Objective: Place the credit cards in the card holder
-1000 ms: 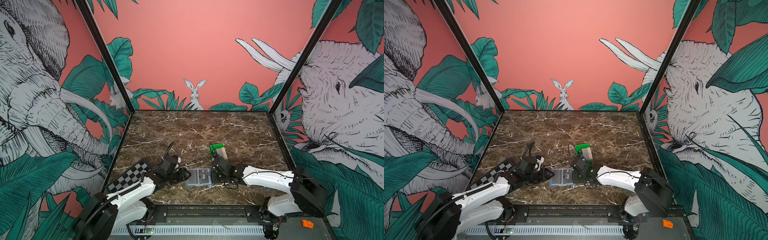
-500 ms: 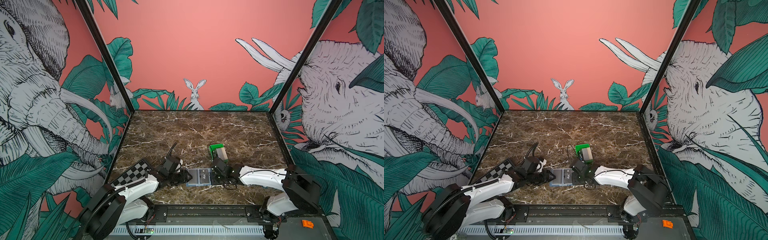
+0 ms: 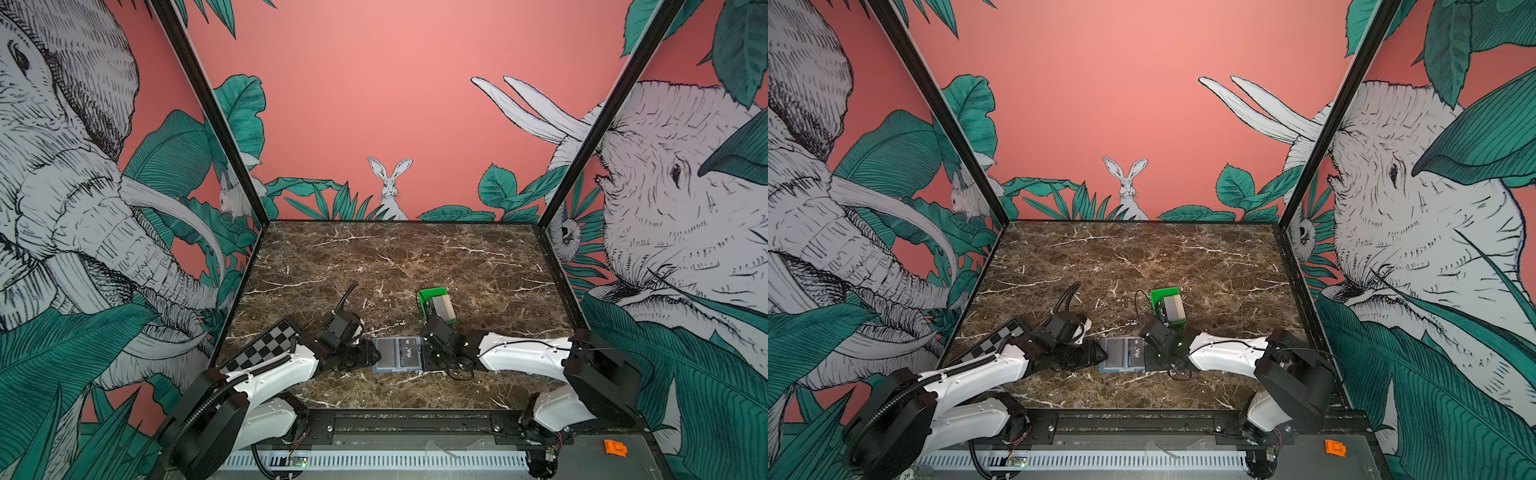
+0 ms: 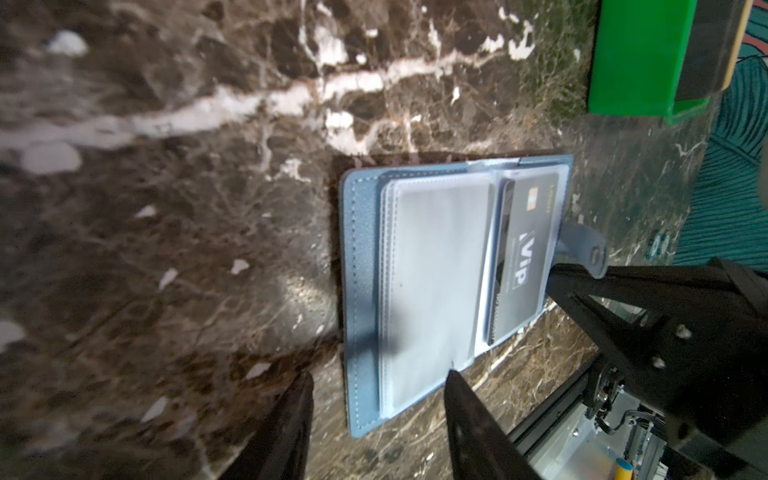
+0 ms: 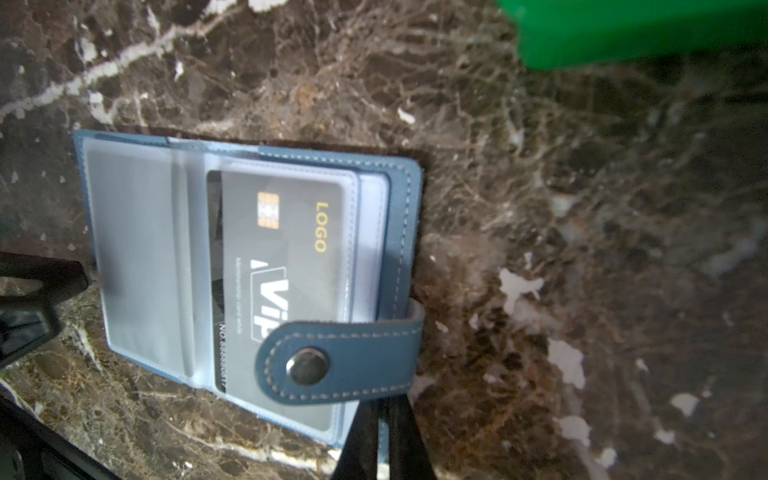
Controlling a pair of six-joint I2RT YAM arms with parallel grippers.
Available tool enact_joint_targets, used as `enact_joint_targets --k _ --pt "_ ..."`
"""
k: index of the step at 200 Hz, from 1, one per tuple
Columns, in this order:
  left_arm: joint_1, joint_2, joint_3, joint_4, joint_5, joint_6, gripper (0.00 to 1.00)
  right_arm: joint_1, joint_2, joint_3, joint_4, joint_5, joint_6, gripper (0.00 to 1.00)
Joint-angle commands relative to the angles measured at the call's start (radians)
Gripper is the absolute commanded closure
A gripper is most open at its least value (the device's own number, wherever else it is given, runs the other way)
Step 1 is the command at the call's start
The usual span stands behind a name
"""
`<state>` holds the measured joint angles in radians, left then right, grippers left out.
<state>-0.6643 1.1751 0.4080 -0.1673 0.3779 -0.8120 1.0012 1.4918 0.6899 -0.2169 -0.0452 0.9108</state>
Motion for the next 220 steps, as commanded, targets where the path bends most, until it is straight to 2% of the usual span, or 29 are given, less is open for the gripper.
enact_joint_targets --k 1,83,134,220 --pt "0.005 0.034 -0.028 0.100 0.058 -0.024 0.48 0.009 0.010 -0.010 0.011 0.005 0.007 0.91" --pt "0.003 0.046 0.031 0.149 0.164 0.005 0.47 0.011 0.022 -0.013 -0.001 0.019 0.009 0.91" --pt "0.005 0.017 0.060 0.107 0.165 0.015 0.47 0.012 0.025 -0.009 -0.017 0.030 0.005 0.92" --pt "0.003 -0.012 0.058 0.210 0.199 -0.034 0.47 0.013 0.028 -0.009 -0.012 0.030 0.007 0.92"
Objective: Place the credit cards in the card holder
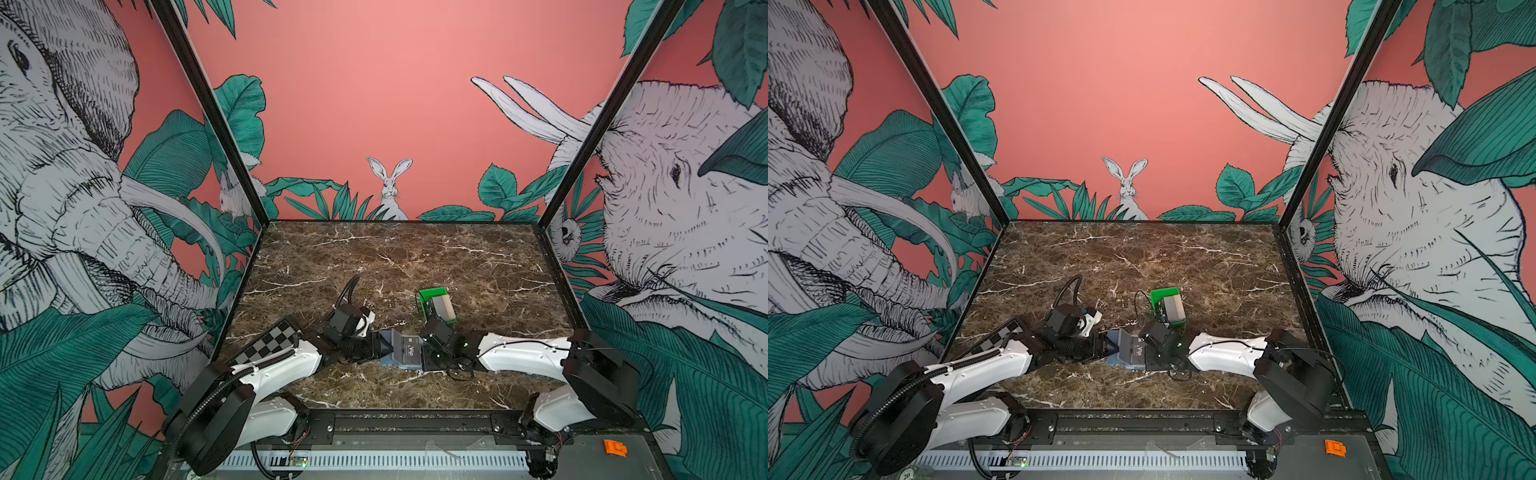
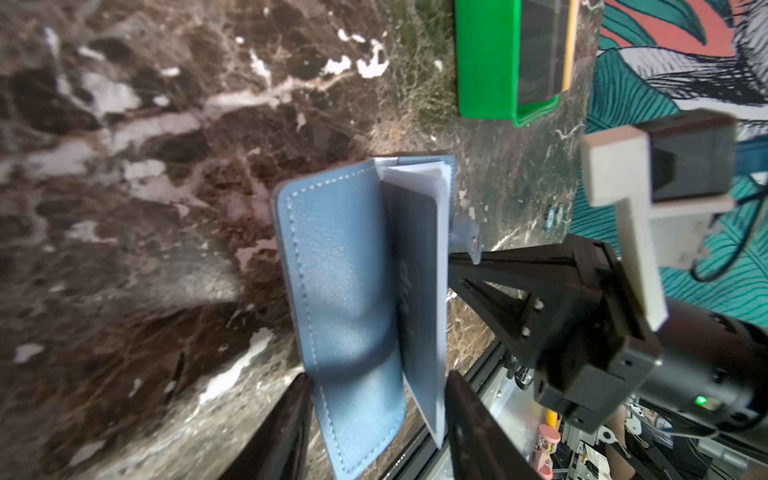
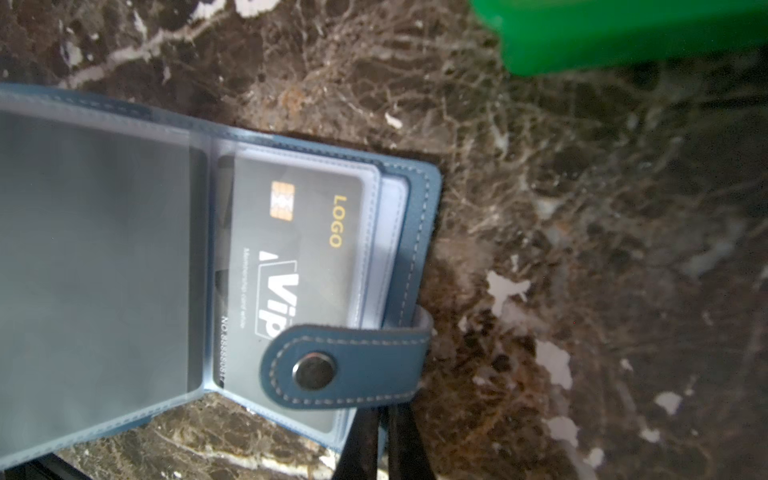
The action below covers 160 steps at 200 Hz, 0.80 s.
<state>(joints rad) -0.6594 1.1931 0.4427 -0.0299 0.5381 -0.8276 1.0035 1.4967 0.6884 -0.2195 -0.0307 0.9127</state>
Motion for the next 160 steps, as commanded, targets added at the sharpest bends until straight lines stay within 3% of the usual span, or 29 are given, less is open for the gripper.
enact_joint_targets --k 1,69,83,160 --pt "-0.003 -0.030 0.023 0.075 0.040 -0.019 0.47 0.010 0.023 -0.008 -0.009 0.015 0.005 0.92" --pt "-0.035 0.026 -0.001 0.247 0.051 -0.083 0.44 0.013 0.014 -0.013 -0.002 0.015 0.012 0.91" --pt "-0.085 0.051 0.010 0.277 0.041 -0.092 0.44 0.013 0.011 -0.015 0.001 0.015 0.014 0.90" --pt "-0.167 0.192 0.047 0.401 0.001 -0.106 0.43 0.007 -0.022 -0.029 0.034 0.047 0.044 0.72"
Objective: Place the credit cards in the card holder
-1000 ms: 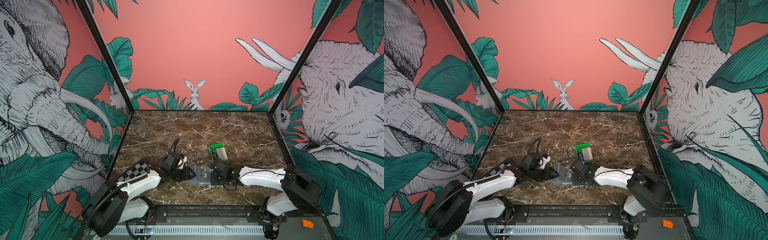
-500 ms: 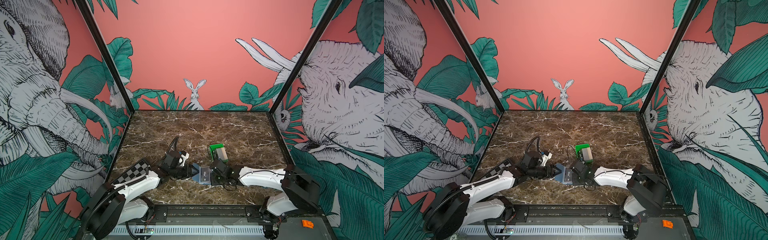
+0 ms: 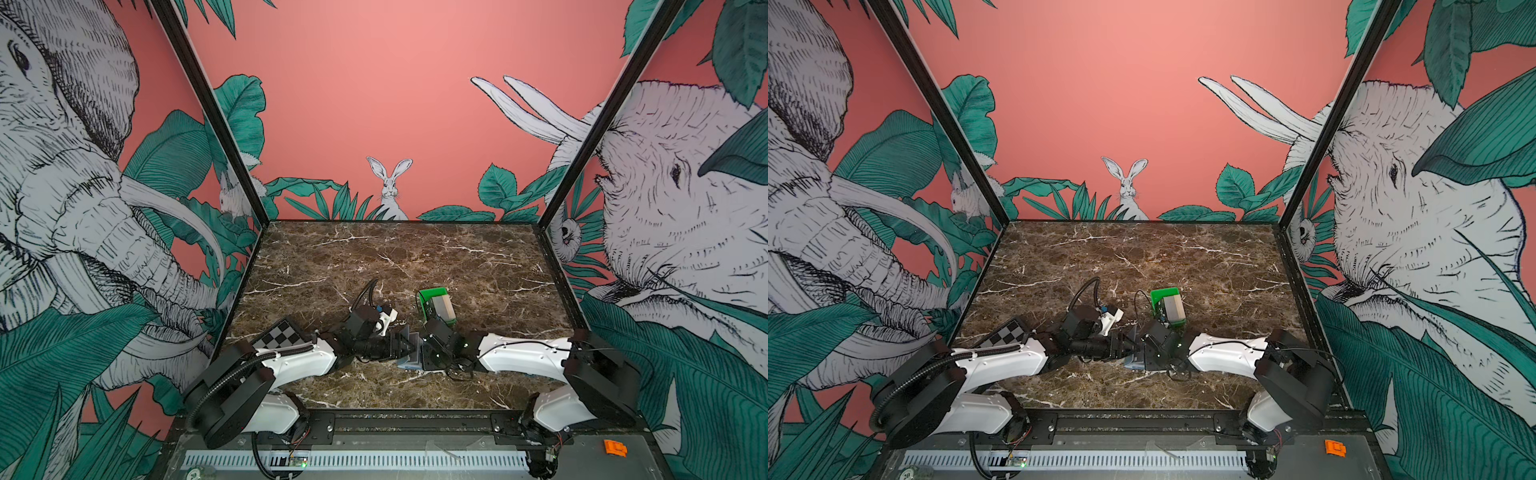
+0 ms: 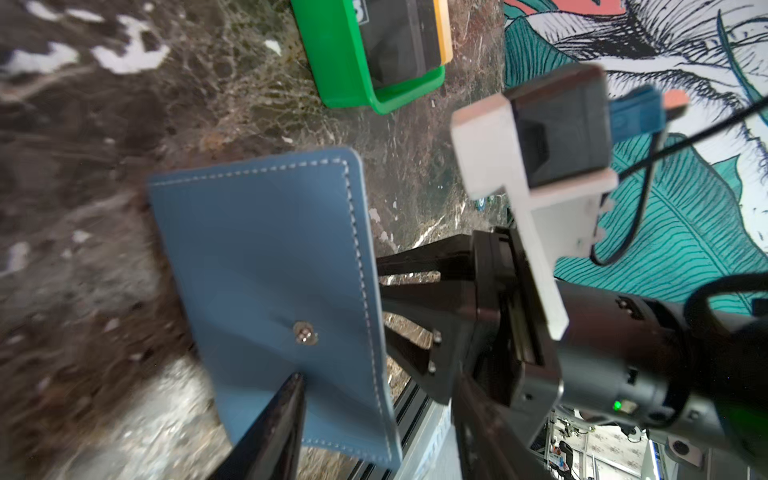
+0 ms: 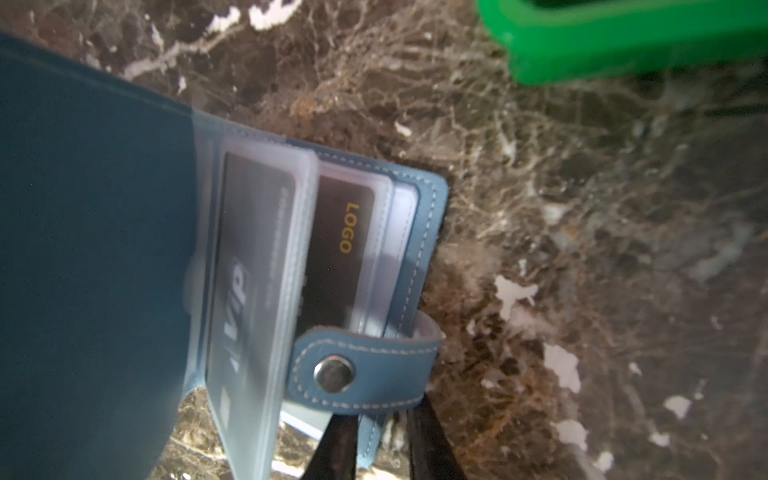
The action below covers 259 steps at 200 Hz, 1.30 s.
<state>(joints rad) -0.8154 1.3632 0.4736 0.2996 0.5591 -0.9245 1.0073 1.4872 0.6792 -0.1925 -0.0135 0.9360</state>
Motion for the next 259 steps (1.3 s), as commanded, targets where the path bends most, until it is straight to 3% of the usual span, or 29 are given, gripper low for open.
enact_joint_targets --k 1,75,160,259 --pt "-0.011 0.022 0.017 0.072 -0.021 -0.009 0.43 0.003 -0.012 -0.020 0.007 0.032 0.022 0.72" --pt "-0.029 0.083 -0.001 0.032 -0.081 0.018 0.61 -0.061 -0.048 -0.055 0.073 0.061 0.053 0.70" --pt "-0.053 0.131 0.041 -0.089 -0.149 0.051 0.61 -0.133 -0.148 -0.093 0.066 0.045 0.010 0.70" --pt "-0.082 0.140 0.068 -0.198 -0.217 0.074 0.69 -0.148 -0.168 -0.043 0.030 -0.008 -0.051 0.71"
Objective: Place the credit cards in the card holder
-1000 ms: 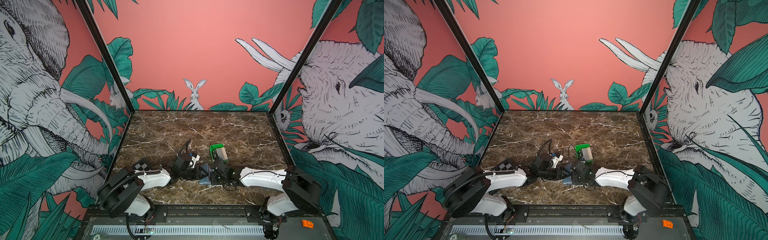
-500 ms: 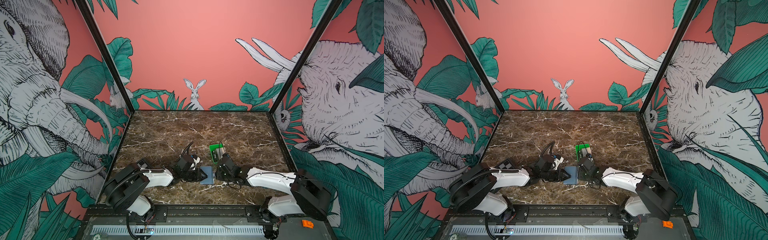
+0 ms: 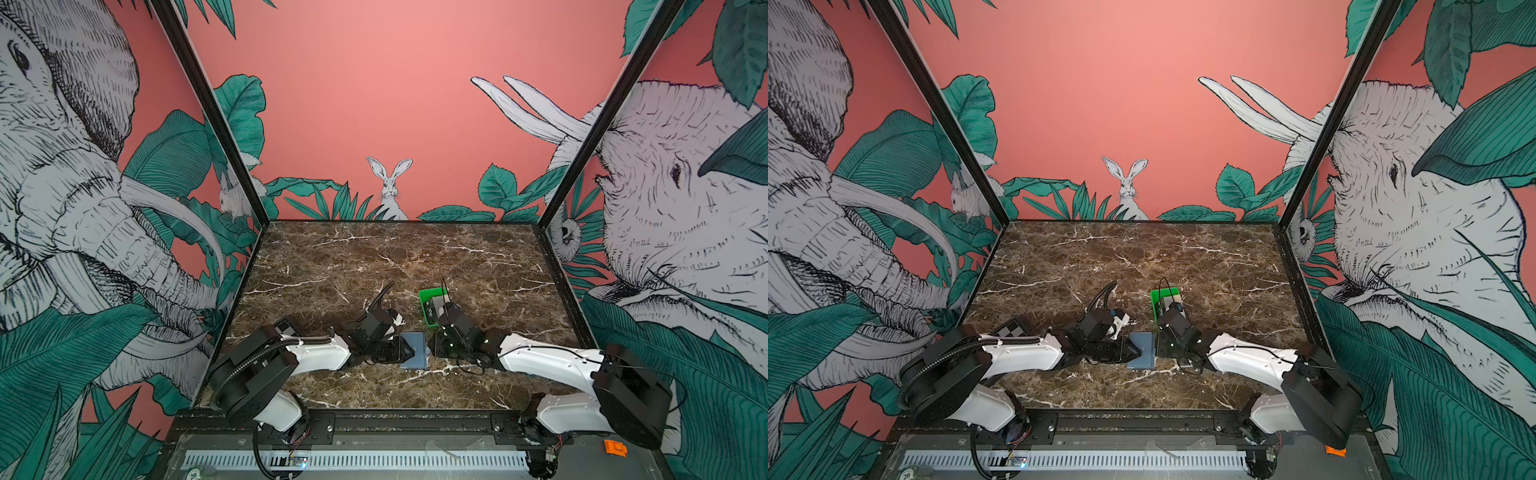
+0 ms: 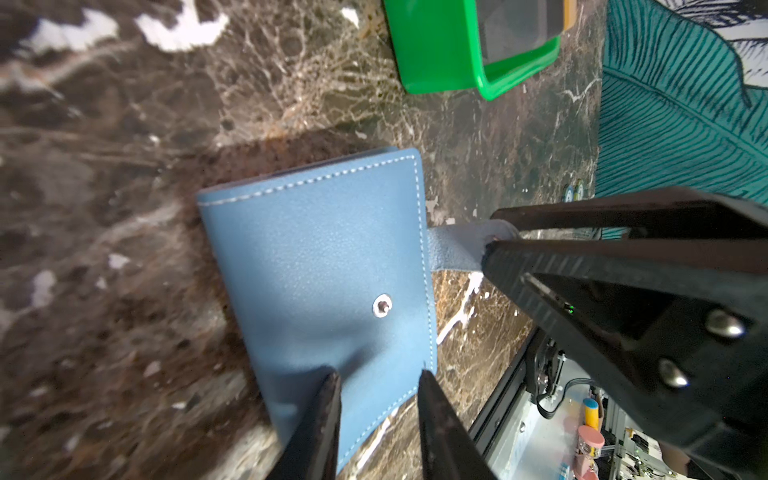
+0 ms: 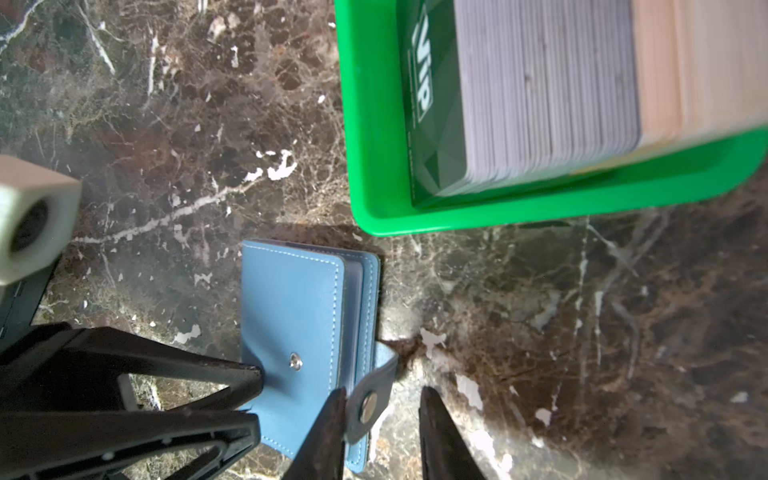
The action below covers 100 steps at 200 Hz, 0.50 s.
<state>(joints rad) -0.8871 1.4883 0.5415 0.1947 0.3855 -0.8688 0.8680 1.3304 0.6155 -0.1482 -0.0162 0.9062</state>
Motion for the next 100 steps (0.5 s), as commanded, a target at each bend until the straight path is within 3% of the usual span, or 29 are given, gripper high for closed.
enact_joint_targets --k 1,100 --pt "-0.011 0.015 0.000 -0.093 -0.044 0.019 0.69 -0.009 -0.011 0.021 -0.015 -0.005 -0.021 0.71" --pt "-0.017 0.017 0.006 -0.095 -0.044 0.020 0.71 -0.015 -0.029 0.035 -0.037 -0.005 -0.035 0.85"
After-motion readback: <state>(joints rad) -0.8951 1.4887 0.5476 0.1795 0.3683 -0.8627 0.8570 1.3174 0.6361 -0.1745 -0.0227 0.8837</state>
